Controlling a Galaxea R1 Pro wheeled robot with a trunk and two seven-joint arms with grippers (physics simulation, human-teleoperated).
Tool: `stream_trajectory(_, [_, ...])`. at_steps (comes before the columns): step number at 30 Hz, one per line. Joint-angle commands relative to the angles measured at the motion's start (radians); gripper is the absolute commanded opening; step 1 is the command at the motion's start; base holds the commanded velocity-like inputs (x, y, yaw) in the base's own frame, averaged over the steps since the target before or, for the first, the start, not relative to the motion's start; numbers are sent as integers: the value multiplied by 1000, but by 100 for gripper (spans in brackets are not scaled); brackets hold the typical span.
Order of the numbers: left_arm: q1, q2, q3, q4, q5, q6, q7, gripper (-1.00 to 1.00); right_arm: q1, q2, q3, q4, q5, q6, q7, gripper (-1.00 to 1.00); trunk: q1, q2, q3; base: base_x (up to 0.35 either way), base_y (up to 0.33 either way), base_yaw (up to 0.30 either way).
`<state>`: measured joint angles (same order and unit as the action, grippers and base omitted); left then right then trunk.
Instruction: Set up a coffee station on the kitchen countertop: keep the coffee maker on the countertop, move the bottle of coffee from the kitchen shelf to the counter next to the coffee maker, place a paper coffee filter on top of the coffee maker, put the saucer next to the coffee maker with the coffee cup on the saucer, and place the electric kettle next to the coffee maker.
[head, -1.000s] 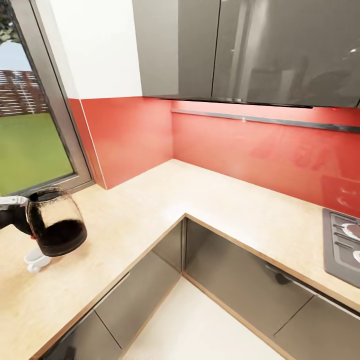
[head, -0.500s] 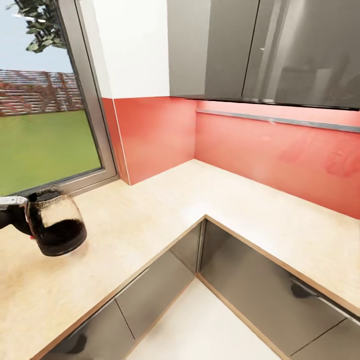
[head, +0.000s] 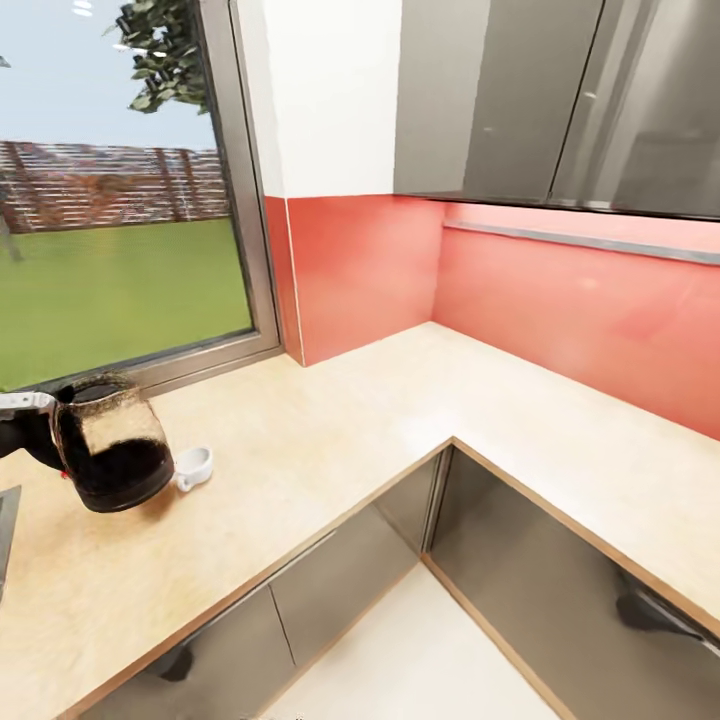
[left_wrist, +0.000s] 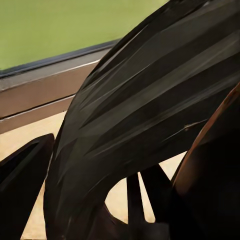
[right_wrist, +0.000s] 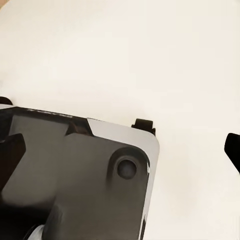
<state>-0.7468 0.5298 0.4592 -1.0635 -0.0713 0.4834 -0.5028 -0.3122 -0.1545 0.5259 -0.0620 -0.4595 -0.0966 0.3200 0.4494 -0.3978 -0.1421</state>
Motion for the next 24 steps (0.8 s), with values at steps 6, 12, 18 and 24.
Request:
stream_trajectory(6, [-2, -4, 3, -1, -3, 4, -8, -100, -1, 0, 8, 1, -10, -3, 4, 100, 1, -2, 0, 0, 0, 278])
stream_trajectory(12, [-2, -5, 3, 0, -5, 4, -9, -100, -1, 0, 8, 1, -10, -3, 4, 100, 1, -2, 3, 0, 0, 278])
stream_trajectory(18, [-2, -5, 3, 2, -3, 4, -9, -100, -1, 0, 8, 1, -10, -3, 4, 100, 1, -2, 6, -83, 0, 278])
stream_trajectory(24, [-2, -5, 3, 2, -4, 4, -8, -100, -1, 0, 8, 1, -10, -4, 4, 100, 1, -2, 8, -301, -74, 278])
